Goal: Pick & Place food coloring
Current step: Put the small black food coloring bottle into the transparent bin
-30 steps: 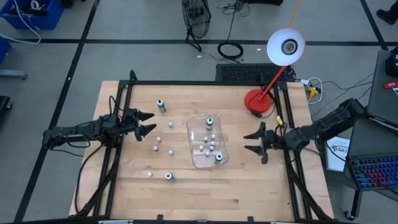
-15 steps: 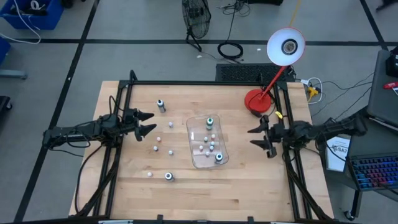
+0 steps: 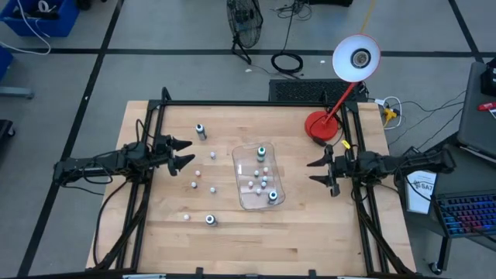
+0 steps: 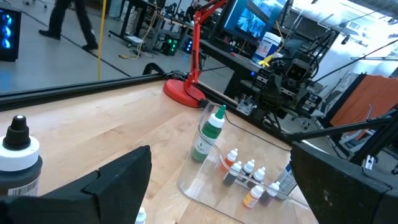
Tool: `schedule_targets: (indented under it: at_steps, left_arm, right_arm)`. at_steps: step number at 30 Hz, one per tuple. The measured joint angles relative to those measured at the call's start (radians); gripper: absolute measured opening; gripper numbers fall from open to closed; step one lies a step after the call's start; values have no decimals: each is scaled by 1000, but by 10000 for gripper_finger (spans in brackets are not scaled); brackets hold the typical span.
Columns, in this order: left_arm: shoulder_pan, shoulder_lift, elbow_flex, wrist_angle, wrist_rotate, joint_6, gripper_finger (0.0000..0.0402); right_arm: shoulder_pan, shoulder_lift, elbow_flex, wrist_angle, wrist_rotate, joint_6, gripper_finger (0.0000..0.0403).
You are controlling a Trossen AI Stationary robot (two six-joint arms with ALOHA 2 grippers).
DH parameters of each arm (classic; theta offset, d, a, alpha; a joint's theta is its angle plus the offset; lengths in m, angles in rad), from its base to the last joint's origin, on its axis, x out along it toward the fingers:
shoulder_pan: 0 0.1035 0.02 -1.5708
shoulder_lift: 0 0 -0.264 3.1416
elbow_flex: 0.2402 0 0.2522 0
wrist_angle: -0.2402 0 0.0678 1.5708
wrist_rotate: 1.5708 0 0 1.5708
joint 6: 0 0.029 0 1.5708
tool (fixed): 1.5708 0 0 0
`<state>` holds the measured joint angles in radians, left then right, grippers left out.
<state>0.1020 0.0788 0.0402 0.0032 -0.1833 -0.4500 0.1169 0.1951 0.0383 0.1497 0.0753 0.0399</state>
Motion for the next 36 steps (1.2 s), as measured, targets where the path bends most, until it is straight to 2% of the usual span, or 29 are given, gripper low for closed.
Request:
schedule_targets:
  at_steps: [16,22,26,29,33,36]
  left_arm:
    - [0,0,0,2,0,0,379]
    - [0,0,1,76,-44,1,379]
    - [0,0,1,54,-43,38,379]
    - [3,12,1,46,-65,8,379]
    - [27,41,1,39,-150,-95,379]
    - [67,80,12,-32,-178,-160,379]
  right_arm:
    - [0,0,-1,2,1,0,192]
    - [0,0,-1,2,1,0,193]
    - [0,0,-1,2,1,0,190]
    - [0,0,-1,2,1,0,191]
    - [0,0,-2,2,1,0,194]
    - [0,0,-2,2,1,0,193]
